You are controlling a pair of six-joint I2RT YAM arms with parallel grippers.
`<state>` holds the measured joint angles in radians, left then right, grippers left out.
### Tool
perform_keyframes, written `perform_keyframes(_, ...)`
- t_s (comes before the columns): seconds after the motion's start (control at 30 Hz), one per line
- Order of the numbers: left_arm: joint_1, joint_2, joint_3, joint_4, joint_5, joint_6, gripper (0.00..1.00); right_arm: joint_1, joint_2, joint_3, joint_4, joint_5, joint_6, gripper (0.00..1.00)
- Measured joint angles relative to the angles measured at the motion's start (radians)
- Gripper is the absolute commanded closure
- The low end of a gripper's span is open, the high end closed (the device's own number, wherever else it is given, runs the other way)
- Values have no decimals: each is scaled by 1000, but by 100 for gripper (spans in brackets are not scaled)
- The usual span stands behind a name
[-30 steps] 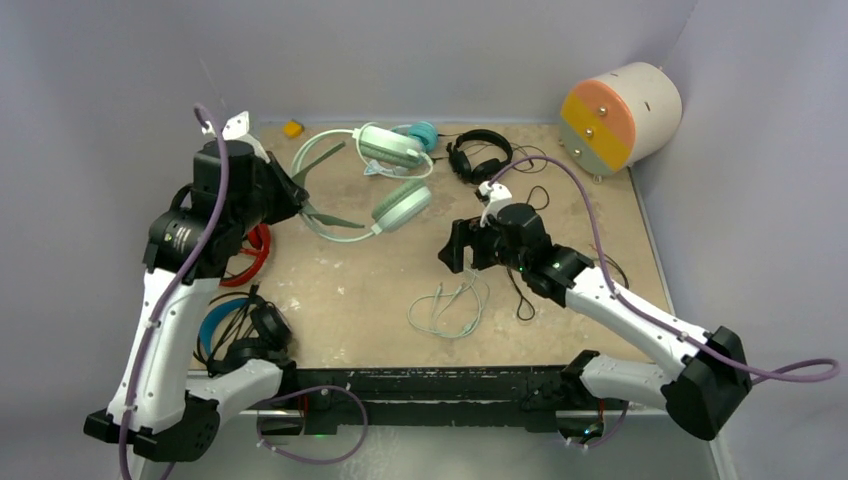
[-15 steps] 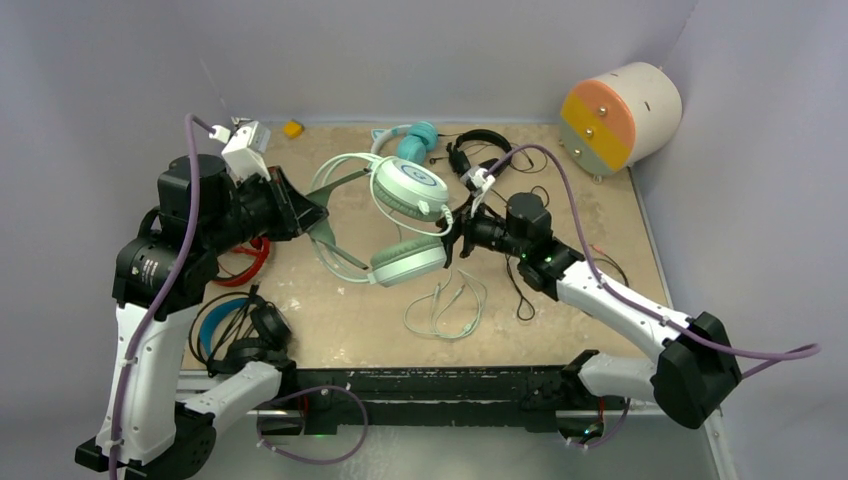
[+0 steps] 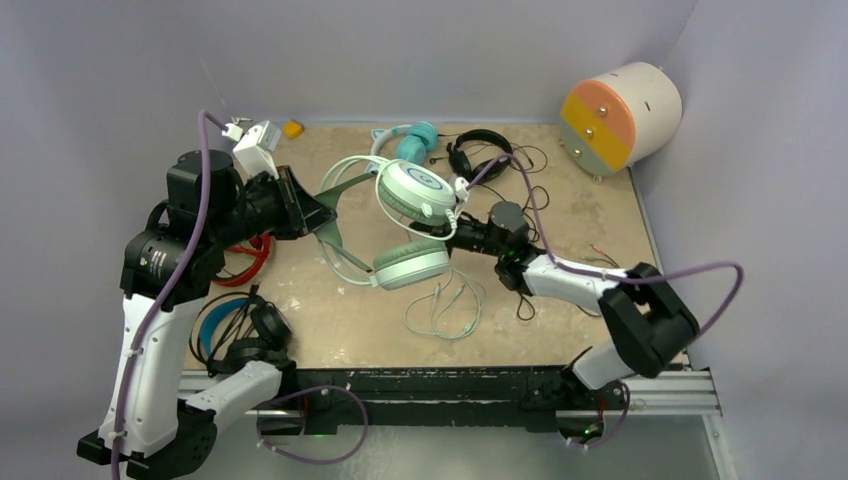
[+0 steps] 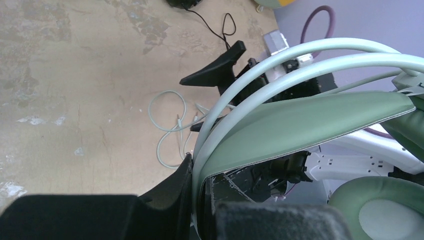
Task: Wrap the headphones
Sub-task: Wrap the headphones cable around the headphones.
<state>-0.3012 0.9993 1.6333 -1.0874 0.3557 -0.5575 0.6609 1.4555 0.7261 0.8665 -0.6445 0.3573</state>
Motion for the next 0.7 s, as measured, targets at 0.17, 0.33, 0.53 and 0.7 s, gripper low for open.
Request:
perform_keyframes(0.17, 0, 10, -27, 15, 0, -7, 100, 49, 166, 18, 133, 14, 18, 33)
perform_keyframes(0.33, 0, 42, -34, 37, -19, -27, 100, 97, 277, 49, 232, 24, 64, 72)
perform_keyframes(0.53, 0, 84, -91, 100, -51, -96, 100, 131, 304, 37, 280, 49, 96, 98)
perform_keyframes(0.7, 0, 151, -82, 115, -208, -167, 100, 193, 266, -51, 306, 74, 97, 100)
